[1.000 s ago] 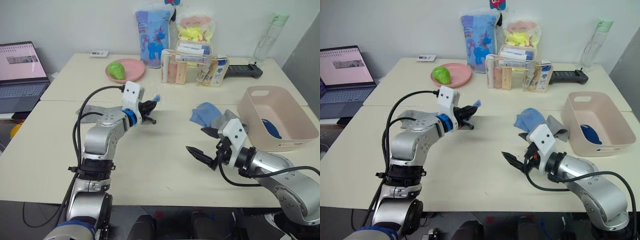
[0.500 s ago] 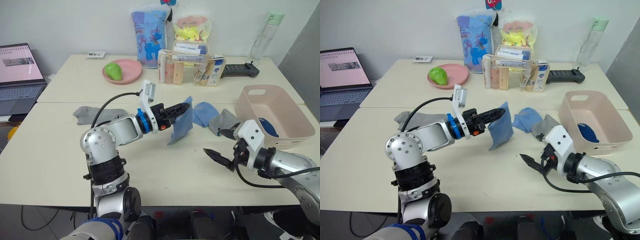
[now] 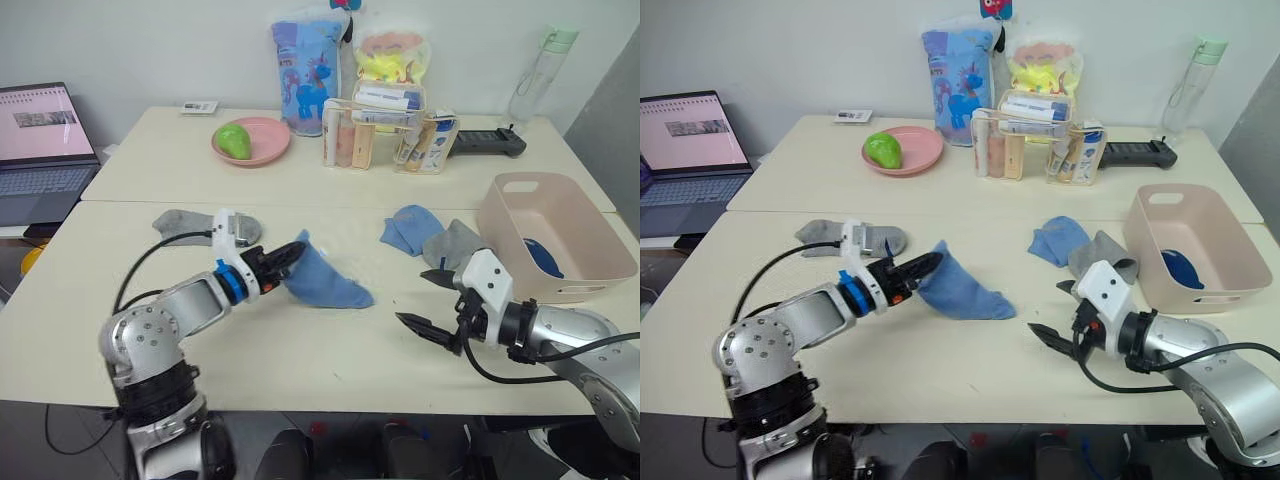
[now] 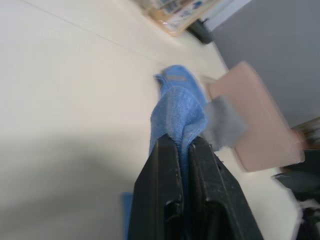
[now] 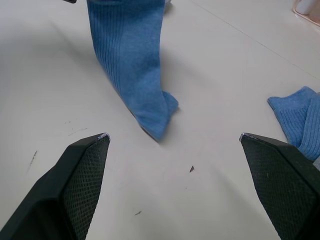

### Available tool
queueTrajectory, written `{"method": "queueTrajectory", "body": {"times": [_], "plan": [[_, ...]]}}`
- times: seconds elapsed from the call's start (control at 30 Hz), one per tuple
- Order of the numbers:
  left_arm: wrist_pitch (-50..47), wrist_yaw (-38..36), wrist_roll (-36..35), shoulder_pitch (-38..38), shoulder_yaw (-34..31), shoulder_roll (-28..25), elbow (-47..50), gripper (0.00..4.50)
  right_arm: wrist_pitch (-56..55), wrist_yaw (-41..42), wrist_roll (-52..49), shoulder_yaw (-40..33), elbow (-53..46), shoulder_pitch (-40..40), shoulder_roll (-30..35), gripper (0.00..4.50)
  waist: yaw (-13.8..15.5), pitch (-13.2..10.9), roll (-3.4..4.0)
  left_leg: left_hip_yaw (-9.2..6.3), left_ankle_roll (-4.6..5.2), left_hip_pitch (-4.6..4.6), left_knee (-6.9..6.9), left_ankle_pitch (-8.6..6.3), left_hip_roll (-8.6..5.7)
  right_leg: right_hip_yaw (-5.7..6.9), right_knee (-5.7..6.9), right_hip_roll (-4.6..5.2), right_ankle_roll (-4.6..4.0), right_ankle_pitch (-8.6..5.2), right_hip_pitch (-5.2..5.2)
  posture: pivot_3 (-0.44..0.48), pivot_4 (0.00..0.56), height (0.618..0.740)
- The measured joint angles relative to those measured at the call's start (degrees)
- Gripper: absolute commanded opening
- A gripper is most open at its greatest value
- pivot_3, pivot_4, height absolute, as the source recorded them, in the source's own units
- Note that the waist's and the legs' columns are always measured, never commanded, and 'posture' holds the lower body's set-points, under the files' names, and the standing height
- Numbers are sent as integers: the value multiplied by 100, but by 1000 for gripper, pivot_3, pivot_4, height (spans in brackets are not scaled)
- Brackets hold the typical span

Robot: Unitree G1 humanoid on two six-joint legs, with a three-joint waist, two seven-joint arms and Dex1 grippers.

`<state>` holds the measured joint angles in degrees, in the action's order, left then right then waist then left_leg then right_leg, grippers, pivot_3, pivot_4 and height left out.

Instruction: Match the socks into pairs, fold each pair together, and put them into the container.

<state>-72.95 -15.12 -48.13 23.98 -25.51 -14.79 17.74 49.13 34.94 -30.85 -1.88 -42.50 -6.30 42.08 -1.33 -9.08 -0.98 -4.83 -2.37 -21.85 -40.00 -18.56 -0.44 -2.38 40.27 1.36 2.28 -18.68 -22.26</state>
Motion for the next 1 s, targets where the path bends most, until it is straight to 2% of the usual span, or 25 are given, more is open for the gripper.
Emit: {"method": "queueTrajectory", "body": {"times": [0.13, 0.2, 0.33, 0.43, 0.53, 0.7, 0.87, 1.0], "plan": [[753, -341, 303, -197, 149, -386, -52, 37, -1, 1, -15, 80, 1, -80, -29, 4500, 0, 0, 0, -3, 0, -1, 1, 0, 0, 0, -1, 1, 0, 0, 0, 0, 150, 703], [1000, -813, 292, -376, 403, -728, 38, 37, 0, 2, -46, 92, 0, -121, -59, 4500, -9, 0, 0, -2, 0, -3, 3, 0, 1, 0, -5, 1, 0, 0, 0, 0, 150, 703], [988, -1635, -242, -382, 871, -1107, 595, 37, 15, 2, -152, 96, 0, -176, -66, 4500, 14, 0, 0, -10, 1, -8, 3, 0, 0, 5, -16, 3, 0, 0, 5, 0, 150, 703], [755, -1788, -777, -218, 1047, -1188, 851, 37, 39, 12, -206, 75, 6, -176, 10, 4500, 4, 0, 1, -12, 5, -6, 3, -2, 0, 6, -15, 3, 0, 0, 6, 0, 150, 703], [505, -1516, -1374, -45, 1052, -1011, 853, 37, 75, 48, -250, -82, 21, -153, 132, 4500, -5, 0, 1, -12, 12, -7, 3, -7, 0, 6, -15, 2, 0, 0, 6, 0, 150, 703], [306, -556, -2440, 539, 1214, -350, 627, 37, 186, 329, -427, -490, 27, 121, 626, 4500, 36, -1, -1, -14, 17, -9, -1, -9, -2, 8, -17, 2, 0, 1, 11, 0, 150, 703], [621, 919, -3530, 1092, 1274, 297, 152, 37, 176, 715, -413, -998, 268, 606, 1202, 4500, 74, -2, -3, -1, 17, -4, -1, -9, -1, -2, -17, 2, 0, 1, 12, 0, 150, 703], [1124, 1940, -3978, 1034, 1290, 569, -16, 37, 48, 891, -360, -1051, 439, 606, 1380, 4500, 64, -1, -2, 1, 11, 2, 0, -6, 2, -5, -13, -2, 0, 1, 12, 0, 150, 703]]}}
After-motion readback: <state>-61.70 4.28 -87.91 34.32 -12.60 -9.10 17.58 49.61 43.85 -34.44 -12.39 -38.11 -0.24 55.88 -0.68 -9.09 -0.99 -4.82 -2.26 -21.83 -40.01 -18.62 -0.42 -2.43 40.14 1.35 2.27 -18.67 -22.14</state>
